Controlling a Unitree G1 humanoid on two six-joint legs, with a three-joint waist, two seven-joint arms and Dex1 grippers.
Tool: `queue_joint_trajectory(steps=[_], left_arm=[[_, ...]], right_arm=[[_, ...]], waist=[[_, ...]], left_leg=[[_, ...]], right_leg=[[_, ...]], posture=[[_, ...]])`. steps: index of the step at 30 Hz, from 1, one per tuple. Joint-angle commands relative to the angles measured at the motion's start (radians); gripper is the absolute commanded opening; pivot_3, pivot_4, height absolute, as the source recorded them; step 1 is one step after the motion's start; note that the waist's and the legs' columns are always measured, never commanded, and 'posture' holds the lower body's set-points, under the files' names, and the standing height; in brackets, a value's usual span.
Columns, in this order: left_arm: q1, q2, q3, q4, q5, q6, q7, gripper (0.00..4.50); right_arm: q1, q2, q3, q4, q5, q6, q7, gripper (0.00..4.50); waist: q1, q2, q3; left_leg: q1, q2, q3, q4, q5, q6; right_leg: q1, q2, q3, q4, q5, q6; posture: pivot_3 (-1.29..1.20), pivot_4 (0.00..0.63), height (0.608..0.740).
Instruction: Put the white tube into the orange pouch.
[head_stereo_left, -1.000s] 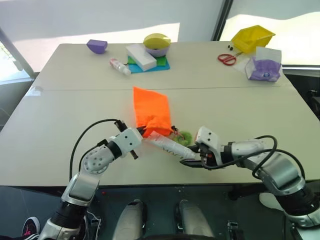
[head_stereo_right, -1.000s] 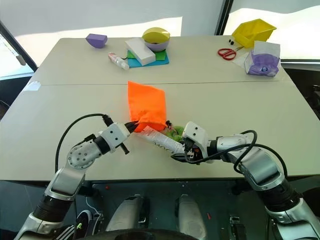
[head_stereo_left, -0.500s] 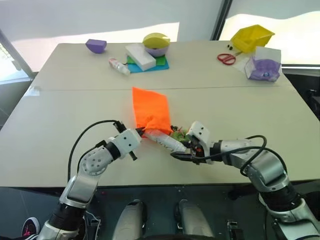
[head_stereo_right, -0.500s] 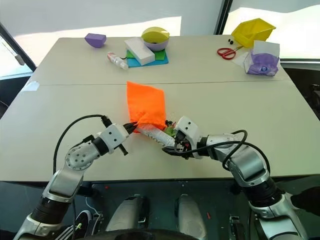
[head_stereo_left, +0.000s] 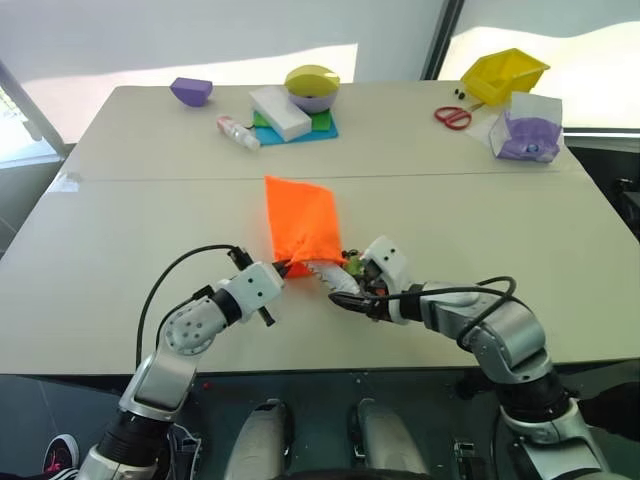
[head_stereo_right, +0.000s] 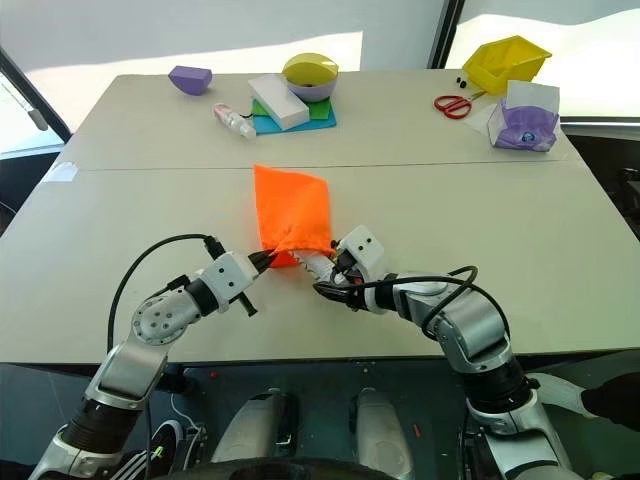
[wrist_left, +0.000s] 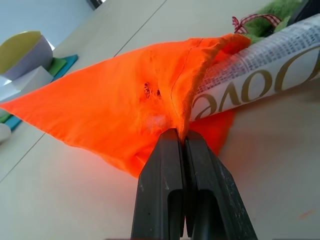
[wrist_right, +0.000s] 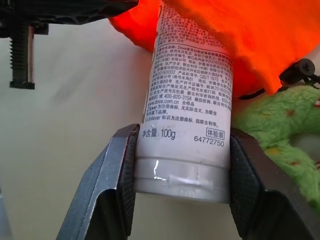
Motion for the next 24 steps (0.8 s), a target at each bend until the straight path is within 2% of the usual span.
queue_joint_trajectory(steps=[1, 7, 17, 24], left_arm=[[0.006, -0.001, 0.004, -0.039, -0.012, -0.008, -0.001, 0.0], [0.007, -0.004, -0.001, -0.038, -0.013, -0.008, -0.002, 0.0], [0.009, -0.013, -0.01, -0.037, -0.015, -0.01, -0.005, 0.0], [0.007, -0.026, -0.017, -0.036, -0.018, -0.012, -0.011, 0.0]], right_arm=[[-0.027, 0.057, 0.008, -0.03, -0.007, 0.01, -0.062, 1.82], [-0.057, 0.136, 0.009, 0.036, -0.067, -0.023, -0.162, 1.82], [-0.079, 0.236, 0.005, 0.092, -0.091, -0.02, -0.229, 1.82], [-0.154, 0.338, -0.018, 0.213, -0.102, -0.032, -0.266, 1.82]], waist=[[-0.001, 0.0, 0.0], [0.0, 0.0, 0.0], [-0.001, 0.0, 0.0], [-0.004, 0.0, 0.0]], left_leg=[[0.0, 0.0, 0.0, 0.0, 0.0, 0.0], [-0.001, 0.0, 0.0, -0.001, 0.0, 0.0], [-0.001, 0.0, 0.0, -0.001, 0.0, 0.0], [0.0, 0.0, 0.0, -0.001, 0.0, 0.0]], right_leg=[[-0.001, 0.0, 0.0, 0.0, 0.0, 0.0], [-0.001, 0.0, 0.0, 0.0, 0.0, 0.0], [-0.001, 0.0, 0.0, 0.001, 0.0, 0.0], [-0.002, 0.0, 0.0, 0.002, 0.0, 0.0]], posture=[[0.0, 0.15, 0.74], [0.0, 0.15, 0.74], [0.0, 0.15, 0.74], [0.0, 0.15, 0.74]])
